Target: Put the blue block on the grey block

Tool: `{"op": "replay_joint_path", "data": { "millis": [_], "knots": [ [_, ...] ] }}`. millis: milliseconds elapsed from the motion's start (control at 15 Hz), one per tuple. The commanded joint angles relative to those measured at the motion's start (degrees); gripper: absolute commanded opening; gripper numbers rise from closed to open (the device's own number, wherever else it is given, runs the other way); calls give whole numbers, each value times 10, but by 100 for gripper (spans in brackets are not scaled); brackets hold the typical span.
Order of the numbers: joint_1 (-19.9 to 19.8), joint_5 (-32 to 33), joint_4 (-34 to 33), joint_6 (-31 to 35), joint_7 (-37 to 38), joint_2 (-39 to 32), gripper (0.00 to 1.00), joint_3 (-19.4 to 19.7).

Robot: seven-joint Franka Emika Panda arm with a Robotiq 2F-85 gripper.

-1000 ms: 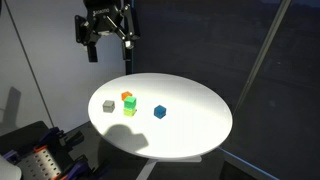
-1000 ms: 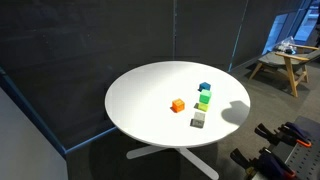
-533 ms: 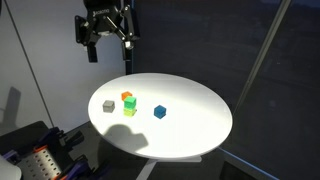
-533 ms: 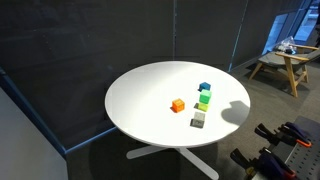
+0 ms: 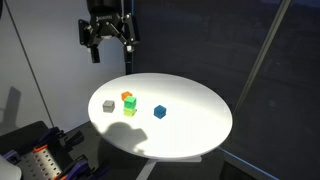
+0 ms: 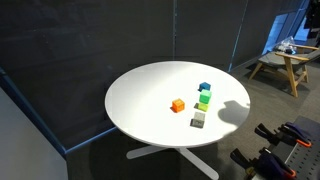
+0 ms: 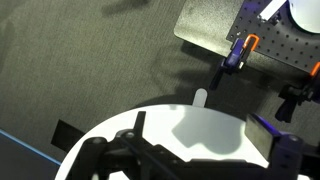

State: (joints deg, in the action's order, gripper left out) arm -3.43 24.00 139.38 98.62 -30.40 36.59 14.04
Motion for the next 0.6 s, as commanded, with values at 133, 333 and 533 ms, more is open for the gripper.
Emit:
{"op": "replay_joint_path", "data": {
  "millis": [133, 333, 533],
  "knots": [
    [26, -51, -1, 58, -27, -20, 100, 14],
    [37, -87, -2, 89, -36, -39, 100, 15],
    [44, -120, -7, 119, -48, -68, 100, 14]
  ]
}}
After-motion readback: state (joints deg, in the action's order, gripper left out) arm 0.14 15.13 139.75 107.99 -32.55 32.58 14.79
